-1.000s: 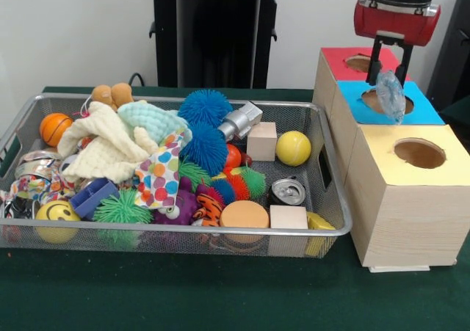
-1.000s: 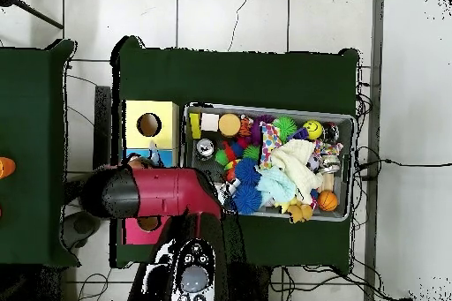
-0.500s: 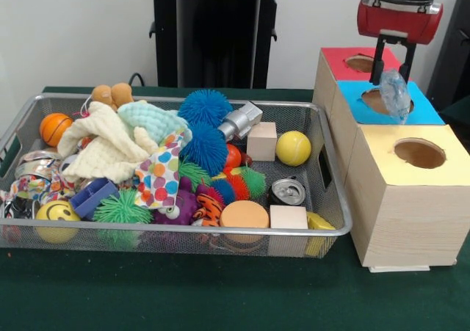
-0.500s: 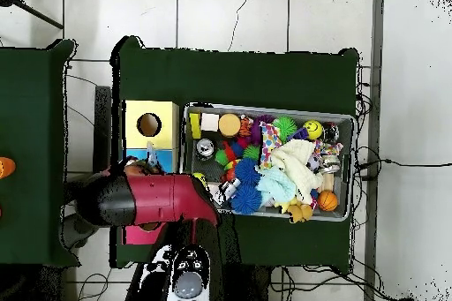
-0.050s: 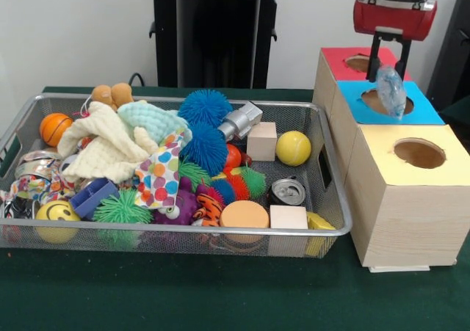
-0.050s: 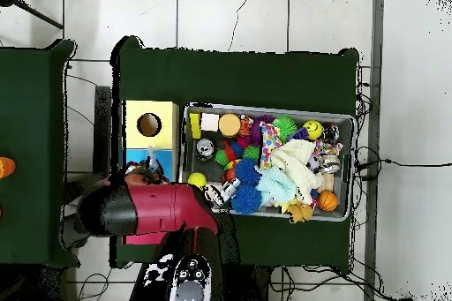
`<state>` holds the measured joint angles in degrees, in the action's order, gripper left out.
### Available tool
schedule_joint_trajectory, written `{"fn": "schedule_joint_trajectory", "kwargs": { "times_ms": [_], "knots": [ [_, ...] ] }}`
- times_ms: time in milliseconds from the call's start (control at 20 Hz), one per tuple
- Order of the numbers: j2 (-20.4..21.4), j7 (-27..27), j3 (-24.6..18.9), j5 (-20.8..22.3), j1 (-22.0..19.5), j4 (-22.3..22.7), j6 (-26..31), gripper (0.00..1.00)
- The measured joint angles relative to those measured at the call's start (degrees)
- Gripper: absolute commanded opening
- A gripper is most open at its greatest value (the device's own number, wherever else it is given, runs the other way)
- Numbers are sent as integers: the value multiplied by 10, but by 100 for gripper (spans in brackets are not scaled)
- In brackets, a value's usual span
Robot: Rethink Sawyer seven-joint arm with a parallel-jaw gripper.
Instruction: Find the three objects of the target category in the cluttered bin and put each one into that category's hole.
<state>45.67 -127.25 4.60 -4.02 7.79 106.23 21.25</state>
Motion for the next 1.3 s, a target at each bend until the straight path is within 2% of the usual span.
{"fn": "schedule_joint_trajectory", "kwargs": {
  "times_ms": [400, 950, 1300],
  "knots": [
    [9, 0, -7, 13, -16, 44, -19, 0],
    [9, 0, -19, 22, -20, 56, -51, 0],
    [-19, 0, -37, 25, -19, 56, -72, 0]
  ]
}}
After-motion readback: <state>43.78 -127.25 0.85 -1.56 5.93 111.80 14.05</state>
